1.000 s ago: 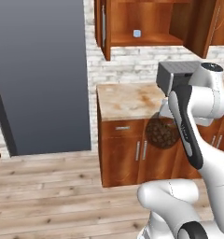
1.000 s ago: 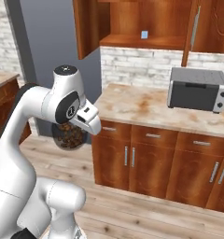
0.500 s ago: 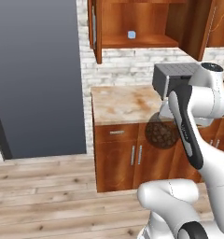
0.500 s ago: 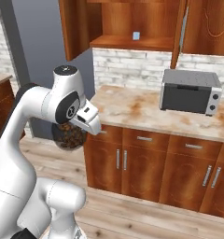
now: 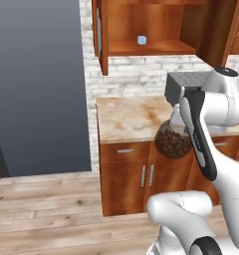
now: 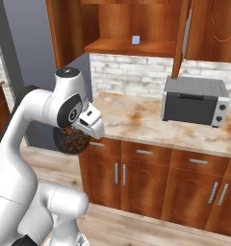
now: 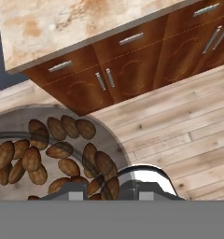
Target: Pick the jar and candle from the dining table and place them in the open cabinet. Close the cabinet after placing the objects.
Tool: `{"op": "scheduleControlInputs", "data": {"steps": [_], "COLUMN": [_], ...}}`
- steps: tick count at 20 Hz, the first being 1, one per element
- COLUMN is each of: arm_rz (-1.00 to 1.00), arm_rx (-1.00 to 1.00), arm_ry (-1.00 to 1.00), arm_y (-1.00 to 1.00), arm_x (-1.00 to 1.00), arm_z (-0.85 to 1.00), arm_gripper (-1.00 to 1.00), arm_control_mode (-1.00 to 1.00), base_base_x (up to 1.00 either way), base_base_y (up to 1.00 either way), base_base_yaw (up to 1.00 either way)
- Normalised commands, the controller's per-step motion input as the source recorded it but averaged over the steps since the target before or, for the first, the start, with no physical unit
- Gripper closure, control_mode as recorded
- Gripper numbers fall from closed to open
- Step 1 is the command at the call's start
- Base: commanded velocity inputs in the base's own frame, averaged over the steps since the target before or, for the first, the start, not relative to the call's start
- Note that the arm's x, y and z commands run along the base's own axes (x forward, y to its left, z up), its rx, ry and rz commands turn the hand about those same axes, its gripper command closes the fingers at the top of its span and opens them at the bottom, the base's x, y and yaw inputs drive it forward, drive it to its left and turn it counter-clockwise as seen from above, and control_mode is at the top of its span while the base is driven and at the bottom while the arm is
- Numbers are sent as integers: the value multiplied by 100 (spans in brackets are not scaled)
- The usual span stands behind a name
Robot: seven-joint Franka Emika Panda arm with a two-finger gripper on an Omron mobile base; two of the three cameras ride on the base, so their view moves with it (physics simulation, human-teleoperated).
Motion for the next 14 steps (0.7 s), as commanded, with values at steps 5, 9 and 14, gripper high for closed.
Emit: {"op": "scheduleControlInputs", "data": {"steps": [5,9,14], "arm_rz": [0,0,0], "arm_rx": [0,0,0], "arm_ry": [0,0,0], "arm_y": [0,0,0], "arm_x": [0,0,0], "arm_z": [0,0,0], "arm_gripper": [100,100,100], "arm_control_mode": [100,100,100], "base_base_x": [53,51,42], "base_base_y": [-21,-29,-35], "base_base_yaw": [0,0,0]}}
